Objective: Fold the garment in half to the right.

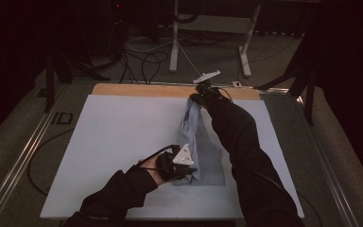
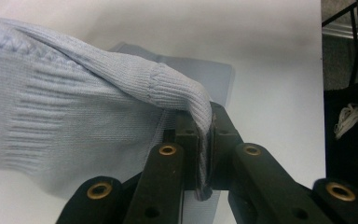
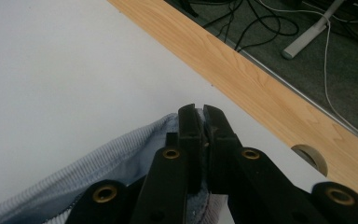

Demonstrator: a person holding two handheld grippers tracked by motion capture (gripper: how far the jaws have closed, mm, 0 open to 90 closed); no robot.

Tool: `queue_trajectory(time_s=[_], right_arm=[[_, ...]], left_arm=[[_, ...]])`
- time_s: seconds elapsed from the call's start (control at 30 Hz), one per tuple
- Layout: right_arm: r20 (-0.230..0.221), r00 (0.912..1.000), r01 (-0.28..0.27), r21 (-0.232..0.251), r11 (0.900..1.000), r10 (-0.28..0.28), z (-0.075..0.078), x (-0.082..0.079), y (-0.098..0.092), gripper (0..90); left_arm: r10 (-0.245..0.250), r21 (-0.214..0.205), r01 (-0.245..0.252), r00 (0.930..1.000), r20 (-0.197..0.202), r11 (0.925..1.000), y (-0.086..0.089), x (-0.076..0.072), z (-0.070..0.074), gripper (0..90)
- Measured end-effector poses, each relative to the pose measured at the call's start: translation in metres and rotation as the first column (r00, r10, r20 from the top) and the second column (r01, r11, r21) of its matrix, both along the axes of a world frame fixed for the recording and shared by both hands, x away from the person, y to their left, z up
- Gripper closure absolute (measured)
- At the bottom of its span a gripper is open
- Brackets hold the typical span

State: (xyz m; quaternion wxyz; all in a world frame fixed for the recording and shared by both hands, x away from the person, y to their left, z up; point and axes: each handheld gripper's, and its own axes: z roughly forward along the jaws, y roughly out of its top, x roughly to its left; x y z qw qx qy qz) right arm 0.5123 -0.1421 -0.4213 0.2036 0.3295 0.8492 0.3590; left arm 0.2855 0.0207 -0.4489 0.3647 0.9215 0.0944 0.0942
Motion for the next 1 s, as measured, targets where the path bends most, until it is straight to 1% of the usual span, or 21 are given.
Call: queue_trajectory(time_s=[0.17,0.23,0.33,0.4,0.43,0.47,0.53,0.67,0.73,0.8,0.9,0.93,1.0], right_arm=[[-0.012,0.9999,0.002,0.017,0.9999,-0.002,-0.005,0.002,-0.007,87.5],[-0.015,0.9999,0.0,0.023,0.9997,0.0,-0.008,0.003,-0.009,87.5],[-0.028,0.9996,-0.003,0.034,0.9994,0.004,-0.015,0.006,-0.01,87.4],[-0.03,0.9995,-0.005,0.028,0.9996,0.006,-0.017,0.006,-0.01,87.4],[-0.031,0.9995,-0.007,0.029,0.9996,0.008,-0.019,0.007,-0.01,87.4],[-0.037,0.9992,-0.014,0.035,0.9993,0.016,-0.024,0.008,-0.01,87.4],[-0.044,0.9989,-0.014,0.04,0.9991,0.016,-0.028,0.01,-0.011,87.4],[-0.056,0.9979,-0.028,0.052,0.9983,0.031,-0.031,0.012,-0.012,87.3],[-0.063,0.9974,-0.031,0.048,0.9984,0.034,-0.033,0.013,-0.013,87.2],[-0.066,0.997,-0.037,0.051,0.998,0.04,-0.034,0.014,-0.014,87.2],[-0.073,0.9963,-0.04,0.056,0.9976,0.044,-0.037,0.016,-0.017,87.1],[-0.072,0.9962,-0.044,0.059,0.9973,0.048,-0.038,0.016,-0.018,87.0],[-0.081,0.9953,-0.048,0.067,0.9966,0.053,-0.04,0.016,-0.02,87.1]], left_arm=[[-0.009,0.01,0.009,1.0,0.003,0.9999,-0.012,0.004,-0.006,87.1],[-0.016,0.021,0.016,0.9999,0.003,0.9996,-0.017,0.005,-0.009,87.1],[-0.025,0.046,0.025,0.9997,0.001,0.9986,-0.024,0.006,-0.016,87.1],[-0.027,0.049,0.027,0.9996,0.0,0.9984,-0.025,0.006,-0.017,87.1],[-0.025,0.056,0.025,0.9997,-0.008,0.9981,-0.028,0.007,-0.021,87.1],[-0.024,0.058,0.025,0.9997,-0.009,0.998,-0.03,0.008,-0.022,87.1],[-0.027,0.063,0.027,0.9996,-0.012,0.9976,-0.033,0.009,-0.026,87.0],[-0.03,0.071,0.031,0.9994,-0.016,0.997,-0.042,0.011,-0.032,87.0],[-0.028,0.072,0.03,0.9994,-0.021,0.997,-0.047,0.012,-0.036,86.9],[-0.033,0.082,0.035,0.9992,-0.021,0.996,-0.051,0.014,-0.04,86.9],[-0.043,0.072,0.045,0.9989,-0.019,0.9964,-0.054,0.016,-0.044,86.8],[-0.055,0.07,0.056,0.9983,-0.021,0.9959,-0.055,0.017,-0.045,86.7],[-0.067,0.052,0.068,0.9975,-0.023,0.9963,-0.055,0.018,-0.047,86.6]])
